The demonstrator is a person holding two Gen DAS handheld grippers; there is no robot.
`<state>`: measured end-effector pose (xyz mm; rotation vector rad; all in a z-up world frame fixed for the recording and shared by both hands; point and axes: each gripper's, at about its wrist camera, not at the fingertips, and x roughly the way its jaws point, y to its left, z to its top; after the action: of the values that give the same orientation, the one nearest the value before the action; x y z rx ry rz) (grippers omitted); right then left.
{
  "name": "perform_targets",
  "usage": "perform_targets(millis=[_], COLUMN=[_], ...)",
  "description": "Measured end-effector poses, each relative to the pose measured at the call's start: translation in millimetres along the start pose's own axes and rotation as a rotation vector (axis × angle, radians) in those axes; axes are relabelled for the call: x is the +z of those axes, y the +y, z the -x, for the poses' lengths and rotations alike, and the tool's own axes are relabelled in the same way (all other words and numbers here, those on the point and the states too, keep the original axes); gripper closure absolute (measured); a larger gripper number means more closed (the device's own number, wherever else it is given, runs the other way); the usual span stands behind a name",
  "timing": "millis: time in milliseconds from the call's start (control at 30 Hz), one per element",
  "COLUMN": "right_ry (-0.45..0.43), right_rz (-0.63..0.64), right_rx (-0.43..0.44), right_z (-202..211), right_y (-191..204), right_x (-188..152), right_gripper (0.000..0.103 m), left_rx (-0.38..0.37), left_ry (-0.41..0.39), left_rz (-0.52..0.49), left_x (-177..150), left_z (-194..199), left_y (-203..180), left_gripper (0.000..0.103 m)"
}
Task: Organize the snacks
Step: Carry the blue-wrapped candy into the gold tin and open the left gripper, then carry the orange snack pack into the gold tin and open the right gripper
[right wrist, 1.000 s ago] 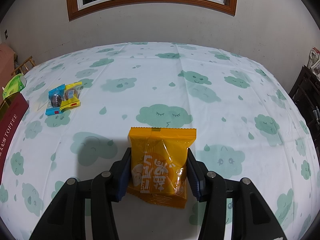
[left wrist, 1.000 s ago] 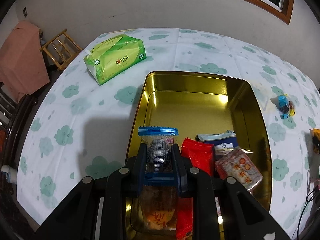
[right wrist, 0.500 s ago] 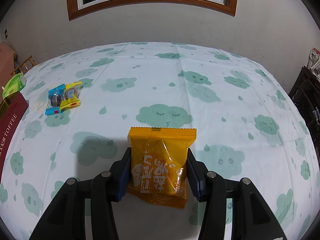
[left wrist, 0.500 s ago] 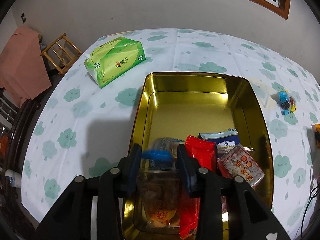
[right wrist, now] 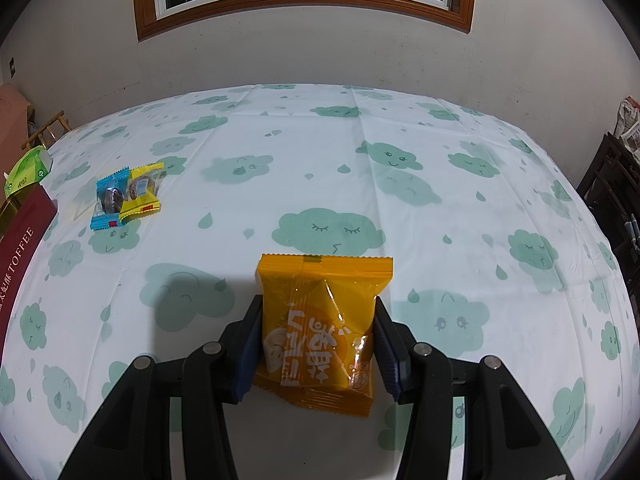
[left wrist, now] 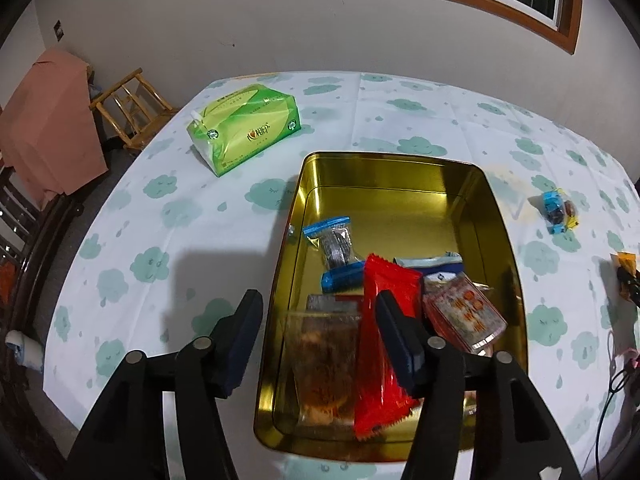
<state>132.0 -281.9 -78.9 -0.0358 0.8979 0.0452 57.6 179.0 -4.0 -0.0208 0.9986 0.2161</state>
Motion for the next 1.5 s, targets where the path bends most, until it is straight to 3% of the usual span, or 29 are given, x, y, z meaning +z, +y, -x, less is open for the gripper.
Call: perform_targets(millis=[167,567,800,1033,1500], right_ry=[-0.001,0.022,0.005,-0.017,-0.038], right_rz=[0.002,-0.001,-0.002,0.010,0.141], right_rx=[-0.003,-0.063,-0.046,0.035,0.210], right_z=[0,3,19,45,87], right_y=[0,6,19,49,156], right_x=[0,3,6,9,2], right_gripper=[0.053,0.057,0.058,0.058,0.058], left_rx=[0.014,0.033,0.035,0.030,0.056], left_ry=[-0.027,-0.016,-0.019,-0.033,-0.047], left_rz=[0.000,0.012,0.022,0.022,0.059], left_x=[-10,-28,-34,-37,-50], left_z=[13,14,16,22,32], left_y=[-5,-15,-16,-17,5], left_gripper=[0.034,0.026,0.021,0.016,0.015])
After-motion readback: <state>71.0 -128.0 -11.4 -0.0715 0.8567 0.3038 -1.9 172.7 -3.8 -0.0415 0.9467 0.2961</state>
